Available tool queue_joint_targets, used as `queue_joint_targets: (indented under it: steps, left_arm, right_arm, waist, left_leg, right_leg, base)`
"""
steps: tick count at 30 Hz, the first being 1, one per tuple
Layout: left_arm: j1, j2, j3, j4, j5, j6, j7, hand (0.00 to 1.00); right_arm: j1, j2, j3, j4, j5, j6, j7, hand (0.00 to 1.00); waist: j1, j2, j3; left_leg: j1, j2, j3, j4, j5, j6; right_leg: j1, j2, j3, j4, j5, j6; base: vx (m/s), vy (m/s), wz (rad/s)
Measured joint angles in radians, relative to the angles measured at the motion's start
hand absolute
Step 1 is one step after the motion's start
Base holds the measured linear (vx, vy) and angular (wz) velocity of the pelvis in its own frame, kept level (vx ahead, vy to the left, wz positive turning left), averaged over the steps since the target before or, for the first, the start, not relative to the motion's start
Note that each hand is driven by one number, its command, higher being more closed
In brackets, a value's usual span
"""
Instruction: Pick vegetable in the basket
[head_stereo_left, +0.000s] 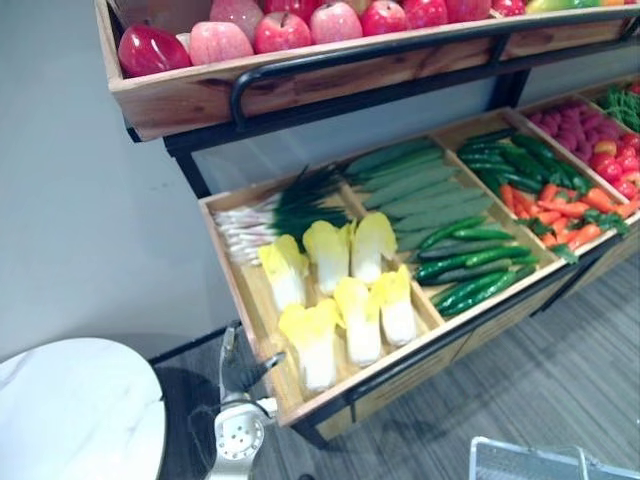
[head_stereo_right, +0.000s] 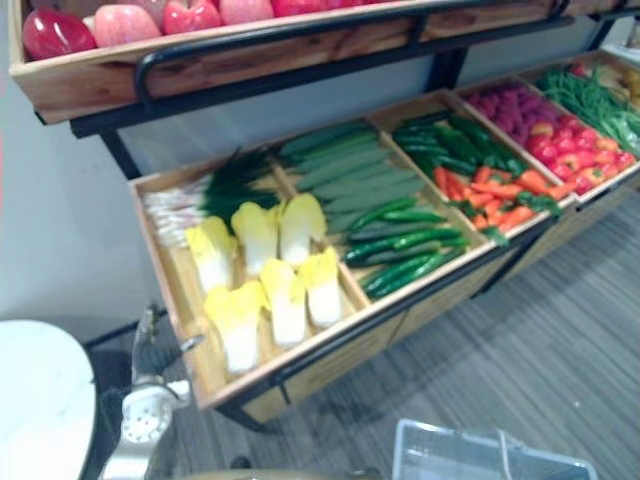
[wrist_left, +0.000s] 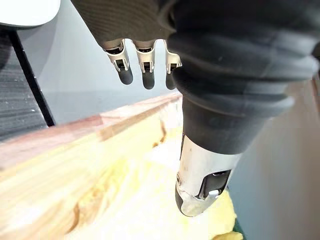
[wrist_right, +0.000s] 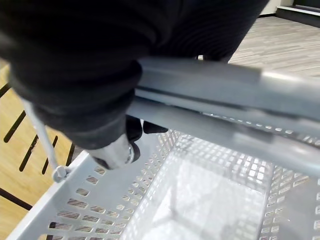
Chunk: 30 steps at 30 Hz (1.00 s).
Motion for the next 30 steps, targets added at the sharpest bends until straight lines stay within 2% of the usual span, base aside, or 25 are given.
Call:
queue_joint_targets:
  steps: [13, 17, 30]
  left_arm:
    - [-0.031, -0.01, -0.064, -0.078, 0.054, 0.015, 0.003, 0.0]
    - [-0.032, -0.01, -0.064, -0.075, 0.07, 0.021, 0.005, 0.0]
    - [-0.047, -0.021, -0.06, -0.032, 0.071, 0.074, 0.041, 0.0]
  right_arm:
    - [-0.018, 0.0, 0.002, 0.005, -0.003, 0.018, -0.002, 1.0]
    - [-0.024, 0.0, 0.002, 0.005, -0.011, 0.018, -0.002, 1.0]
    - [-0.034, 0.01, 0.003, 0.005, -0.018, 0.027, -0.003, 1.0]
  waist:
    - [-0.005, -0.001, 0.0]
    - [-0.025, -0.001, 0.0]
    - [-0.028, 0.001, -0.001]
  left_leg:
    - [0.002, 0.002, 0.031, 0.0, -0.006, 0.0]
    - [0.002, 0.003, 0.035, 0.0, -0.01, -0.001]
    - [0.006, 0.026, 0.068, 0.002, -0.023, -0.015]
  right_leg:
    - [-0.02, 0.001, 0.033, -0.001, -0.005, -0.009]
    - [-0.021, 0.003, 0.037, -0.002, 0.0, -0.002]
    - [-0.038, 0.027, 0.066, -0.007, 0.0, -0.002]
  base:
    - [-0.01, 0.004, -0.07]
    - [0.02, 0.0, -0.03]
    - [0.02, -0.007, -0.07]
